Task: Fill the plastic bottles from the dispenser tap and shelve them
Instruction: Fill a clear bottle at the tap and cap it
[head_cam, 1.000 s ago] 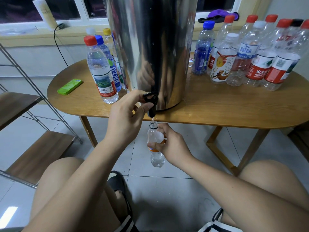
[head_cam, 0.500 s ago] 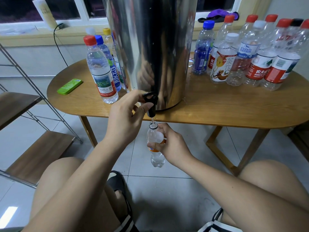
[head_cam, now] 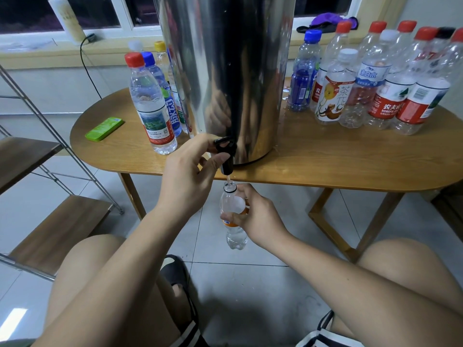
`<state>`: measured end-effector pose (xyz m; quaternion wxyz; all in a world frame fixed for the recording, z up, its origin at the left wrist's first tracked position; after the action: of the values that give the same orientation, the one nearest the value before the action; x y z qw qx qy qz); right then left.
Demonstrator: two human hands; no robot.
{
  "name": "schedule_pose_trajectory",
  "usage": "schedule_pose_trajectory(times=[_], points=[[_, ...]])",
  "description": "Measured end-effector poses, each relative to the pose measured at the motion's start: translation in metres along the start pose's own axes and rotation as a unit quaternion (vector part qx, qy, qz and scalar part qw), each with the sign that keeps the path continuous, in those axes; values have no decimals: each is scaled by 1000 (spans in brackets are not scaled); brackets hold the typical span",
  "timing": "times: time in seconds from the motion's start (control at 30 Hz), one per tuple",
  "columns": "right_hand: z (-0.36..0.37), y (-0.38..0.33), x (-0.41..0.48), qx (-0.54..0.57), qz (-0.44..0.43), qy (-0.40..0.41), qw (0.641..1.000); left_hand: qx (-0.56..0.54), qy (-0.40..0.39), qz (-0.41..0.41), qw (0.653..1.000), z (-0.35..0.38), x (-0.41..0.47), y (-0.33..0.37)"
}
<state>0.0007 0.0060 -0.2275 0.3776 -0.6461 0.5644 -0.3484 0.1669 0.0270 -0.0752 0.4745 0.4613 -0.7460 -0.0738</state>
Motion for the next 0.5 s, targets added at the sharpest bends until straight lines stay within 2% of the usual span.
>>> schedule_pose_trajectory(times=[0.5], points=[[2,3,2,-2,2,-2,1000,1,0,4,1000,-1,1,3]])
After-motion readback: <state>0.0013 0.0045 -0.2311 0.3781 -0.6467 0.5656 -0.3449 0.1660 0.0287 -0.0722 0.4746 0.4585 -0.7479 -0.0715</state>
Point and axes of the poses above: each hand's wrist, its own x-axis towards the middle knuckle, its own z-axis out of the palm, y = z × x, the point moved 4 cm from there along x, towards the middle knuckle, and after that the axes turned 2 degrees about z, right-handed, at the moved point
